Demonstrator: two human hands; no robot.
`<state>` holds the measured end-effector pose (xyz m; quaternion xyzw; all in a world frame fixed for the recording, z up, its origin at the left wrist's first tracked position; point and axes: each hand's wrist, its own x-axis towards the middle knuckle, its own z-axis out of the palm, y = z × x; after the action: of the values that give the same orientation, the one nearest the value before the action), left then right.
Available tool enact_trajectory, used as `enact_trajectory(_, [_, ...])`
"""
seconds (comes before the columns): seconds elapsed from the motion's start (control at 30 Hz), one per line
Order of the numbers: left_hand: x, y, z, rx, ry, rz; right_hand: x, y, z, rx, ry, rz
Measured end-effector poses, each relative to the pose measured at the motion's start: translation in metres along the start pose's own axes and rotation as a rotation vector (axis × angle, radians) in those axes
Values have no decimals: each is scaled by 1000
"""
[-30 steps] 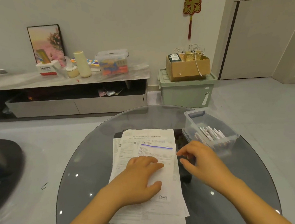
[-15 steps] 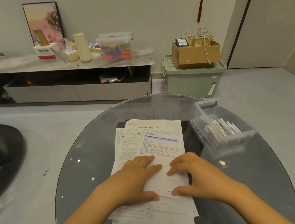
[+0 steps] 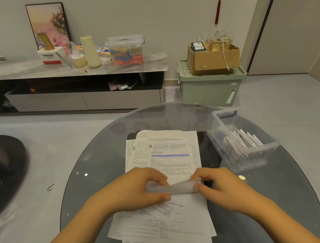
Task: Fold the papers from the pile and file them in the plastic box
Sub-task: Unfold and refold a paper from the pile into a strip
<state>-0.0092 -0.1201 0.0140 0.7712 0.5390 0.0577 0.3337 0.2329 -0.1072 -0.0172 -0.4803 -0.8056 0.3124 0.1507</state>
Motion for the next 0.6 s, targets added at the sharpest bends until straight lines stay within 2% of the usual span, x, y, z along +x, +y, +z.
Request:
enact_trajectory(0.1, [-2,2,-8,-167,25,4,1,-3,-4,148,90,45])
enact_trajectory(0.2, [-1,3,-7,-220,67,-19,3,-3,-1,202,136,103])
enact_trajectory(0.47, [7,-5,3,-132,189,-169,9,-5,17,173,109,171])
enact_trajectory(0.6, [9,-6,9,-17,185,-172,11,-10,25,105,106,196])
